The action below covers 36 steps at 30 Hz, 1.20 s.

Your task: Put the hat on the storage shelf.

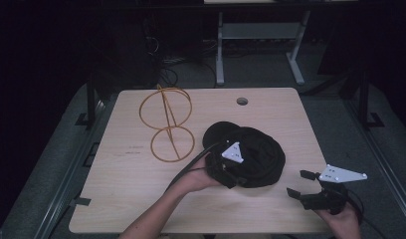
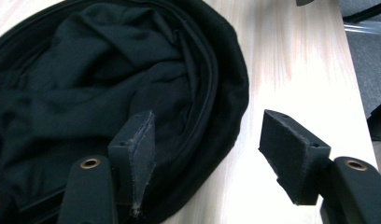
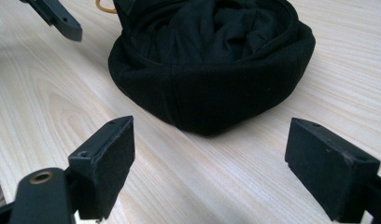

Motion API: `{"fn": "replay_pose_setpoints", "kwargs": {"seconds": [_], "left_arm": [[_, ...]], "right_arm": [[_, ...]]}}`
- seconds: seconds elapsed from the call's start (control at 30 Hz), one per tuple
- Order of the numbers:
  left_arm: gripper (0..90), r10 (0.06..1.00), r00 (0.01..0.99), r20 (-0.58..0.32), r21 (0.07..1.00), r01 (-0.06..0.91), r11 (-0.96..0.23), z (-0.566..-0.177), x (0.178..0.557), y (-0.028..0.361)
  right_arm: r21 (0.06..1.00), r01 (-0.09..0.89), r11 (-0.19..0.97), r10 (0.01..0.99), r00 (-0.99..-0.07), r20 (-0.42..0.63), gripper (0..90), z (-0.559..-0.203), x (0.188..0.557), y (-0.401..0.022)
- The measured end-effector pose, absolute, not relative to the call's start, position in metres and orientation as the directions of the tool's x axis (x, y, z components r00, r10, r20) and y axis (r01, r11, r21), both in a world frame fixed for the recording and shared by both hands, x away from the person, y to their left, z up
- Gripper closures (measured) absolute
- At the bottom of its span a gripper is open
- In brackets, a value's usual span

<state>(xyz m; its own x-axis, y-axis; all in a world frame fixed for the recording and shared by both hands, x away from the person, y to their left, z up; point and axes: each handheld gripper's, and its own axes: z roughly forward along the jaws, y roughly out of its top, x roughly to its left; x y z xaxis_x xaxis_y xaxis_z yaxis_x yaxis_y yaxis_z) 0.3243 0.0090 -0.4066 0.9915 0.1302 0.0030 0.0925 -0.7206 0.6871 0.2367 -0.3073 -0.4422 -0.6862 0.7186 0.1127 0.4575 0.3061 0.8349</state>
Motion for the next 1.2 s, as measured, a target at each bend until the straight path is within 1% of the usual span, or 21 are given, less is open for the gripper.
{"fn": "replay_pose_setpoints", "kwargs": {"seconds": [0.1,0.27,0.3,0.53,0.6,0.73,0.8,0.87,0.97,1.03,1.2], "left_arm": [[39.0,0.121,0.992,-0.020,0.678,0.103,-0.728,-0.411,0.327,0.001],[40.1,0.112,0.993,-0.043,0.657,0.113,-0.745,-0.417,0.330,-0.006],[40.1,0.099,0.993,-0.059,0.650,0.114,-0.752,-0.420,0.331,-0.008],[38.1,0.080,0.995,-0.053,0.594,0.096,-0.798,-0.431,0.336,-0.015],[38.6,0.090,0.994,-0.060,0.585,0.108,-0.804,-0.433,0.336,-0.017],[46.3,0.074,0.997,-0.025,0.554,0.076,-0.829,-0.436,0.335,-0.022],[50.0,0.077,0.997,-0.026,0.545,0.079,-0.834,-0.436,0.335,-0.024],[54.0,0.059,0.998,-0.004,0.520,0.052,-0.852,-0.438,0.334,-0.028],[62.5,0.043,0.999,0.010,0.496,0.032,-0.868,-0.441,0.334,-0.031],[68.4,0.041,0.999,0.009,0.497,0.031,-0.867,-0.441,0.335,-0.031],[73.3,0.047,0.999,0.000,0.492,0.041,-0.870,-0.439,0.337,-0.032]], "right_arm": [[0.833,0.458,0.310,0.718,-0.687,0.110,15.5,-0.443,0.236,-0.308],[0.837,0.453,0.306,0.719,-0.687,0.109,15.6,-0.442,0.236,-0.308],[0.838,0.453,0.304,0.719,-0.687,0.110,15.6,-0.442,0.236,-0.308],[0.832,0.456,0.315,0.718,-0.688,0.105,15.9,-0.443,0.236,-0.306],[0.834,0.455,0.311,0.718,-0.687,0.107,15.9,-0.443,0.236,-0.307],[0.830,0.462,0.312,0.719,-0.686,0.111,15.9,-0.444,0.237,-0.307],[0.829,0.462,0.314,0.719,-0.686,0.110,15.9,-0.444,0.237,-0.306],[0.831,0.458,0.315,0.719,-0.687,0.107,15.9,-0.444,0.237,-0.306],[0.833,0.457,0.311,0.719,-0.687,0.109,15.9,-0.443,0.236,-0.307],[0.832,0.459,0.311,0.719,-0.686,0.109,15.9,-0.444,0.236,-0.307],[0.830,0.462,0.312,0.720,-0.685,0.110,15.9,-0.444,0.236,-0.307]]}}
